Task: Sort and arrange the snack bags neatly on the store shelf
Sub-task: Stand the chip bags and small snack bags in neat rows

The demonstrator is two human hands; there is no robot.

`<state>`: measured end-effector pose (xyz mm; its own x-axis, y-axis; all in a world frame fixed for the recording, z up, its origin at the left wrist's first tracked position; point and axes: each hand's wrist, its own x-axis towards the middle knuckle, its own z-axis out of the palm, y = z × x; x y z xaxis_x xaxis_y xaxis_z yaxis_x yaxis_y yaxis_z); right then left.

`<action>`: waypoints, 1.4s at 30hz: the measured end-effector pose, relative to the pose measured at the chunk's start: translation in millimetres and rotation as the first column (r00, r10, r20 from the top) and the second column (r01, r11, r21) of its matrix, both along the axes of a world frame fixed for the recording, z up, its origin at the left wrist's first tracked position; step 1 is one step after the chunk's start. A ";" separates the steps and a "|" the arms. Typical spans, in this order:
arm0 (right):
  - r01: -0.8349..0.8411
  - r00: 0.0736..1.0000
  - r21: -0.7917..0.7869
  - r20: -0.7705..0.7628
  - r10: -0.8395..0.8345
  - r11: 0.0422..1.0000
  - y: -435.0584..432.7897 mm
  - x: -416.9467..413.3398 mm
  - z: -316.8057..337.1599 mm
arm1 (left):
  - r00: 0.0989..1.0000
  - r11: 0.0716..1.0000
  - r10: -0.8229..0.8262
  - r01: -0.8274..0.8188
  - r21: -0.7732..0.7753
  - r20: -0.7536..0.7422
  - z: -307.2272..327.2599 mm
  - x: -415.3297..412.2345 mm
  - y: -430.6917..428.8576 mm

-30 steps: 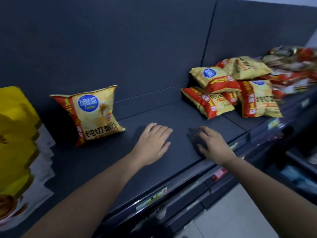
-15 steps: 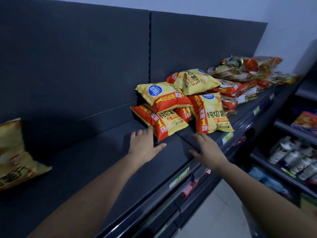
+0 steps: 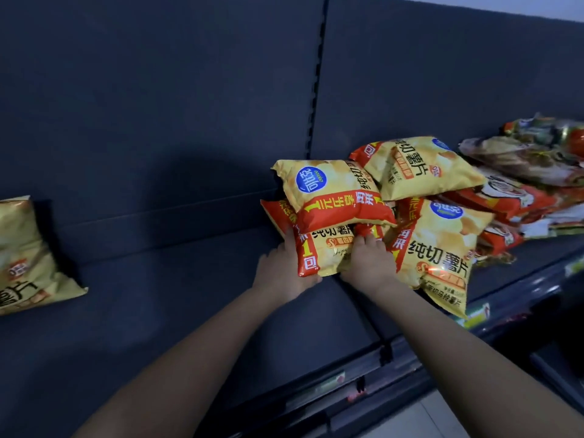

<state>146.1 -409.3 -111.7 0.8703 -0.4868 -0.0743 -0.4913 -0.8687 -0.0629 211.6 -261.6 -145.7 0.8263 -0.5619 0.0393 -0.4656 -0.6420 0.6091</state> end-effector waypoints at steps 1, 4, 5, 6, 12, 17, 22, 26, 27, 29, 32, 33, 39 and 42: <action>-0.005 1.000 0.026 -0.013 0.006 1.000 1.4 4.3 0.4 | 0.999 1.000 -0.020 0.019 -0.016 -0.039 2.6 1.4 2.4; -0.040 0.999 0.252 0.014 0.038 0.967 8.6 12.8 0.6 | 0.986 0.993 -0.062 0.046 -0.109 -0.155 16.2 5.3 17.7; -0.063 0.998 0.370 0.052 0.047 0.927 15.5 15.4 2.1 | 0.985 0.993 -0.062 0.044 -0.114 -0.162 22.4 7.0 28.4; -0.091 0.994 0.487 0.090 0.054 0.869 21.6 15.6 4.1 | 0.984 0.993 -0.072 0.055 -0.103 -0.163 27.2 8.6 37.6; -0.268 0.961 0.888 0.221 0.166 0.372 96.7 16.7 8.4 | 0.994 0.994 -0.082 0.087 0.067 -0.076 55.7 11.5 129.7; -0.426 0.893 0.773 0.441 0.084 0.470 176.1 23.5 2.4 | 0.992 0.997 0.023 -0.033 0.073 0.128 59.4 -2.9 218.3; -0.684 0.704 0.585 0.685 0.185 0.436 246.4 16.8 -11.0 | 0.965 0.988 0.145 -0.131 -0.078 0.220 45.0 -27.0 293.7; -0.739 0.657 0.537 0.709 0.257 0.407 294.3 16.8 -16.5 | 0.954 0.965 0.239 -0.213 -0.152 0.179 32.2 -39.5 338.2; -0.742 0.654 0.529 0.704 0.277 0.411 304.0 17.4 -17.9 | 0.951 0.960 0.258 -0.232 -0.156 0.172 30.0 -41.7 348.5; -0.755 0.641 0.497 0.697 0.322 0.428 321.0 18.8 -19.4 | 0.941 0.951 0.296 -0.273 -0.148 0.163 25.8 -44.9 369.0; -0.771 0.618 0.432 0.683 0.389 0.467 344.1 22.6 -24.8 | 0.925 0.933 0.352 -0.333 -0.135 0.147 20.7 -44.8 395.8; -0.781 0.604 0.401 0.679 0.417 0.478 351.1 24.6 -27.5 | 0.919 0.925 0.370 -0.351 -0.142 0.139 19.9 -43.9 403.2; -0.797 0.591 0.354 0.622 0.514 0.489 385.2 33.0 -39.0 | 0.880 0.892 0.450 -0.434 -0.126 0.154 6.8 -36.7 437.0; -0.774 0.622 0.384 0.609 0.492 0.503 390.1 35.1 -40.4 | 0.875 0.881 0.470 -0.458 -0.122 0.117 1.6 -32.3 442.1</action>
<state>181.3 -19.3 -152.1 0.9270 0.2362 0.2912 0.3742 -0.6344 -0.6764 179.2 180.5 -144.1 0.9735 -0.1041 0.2036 -0.2110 -0.7524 0.6241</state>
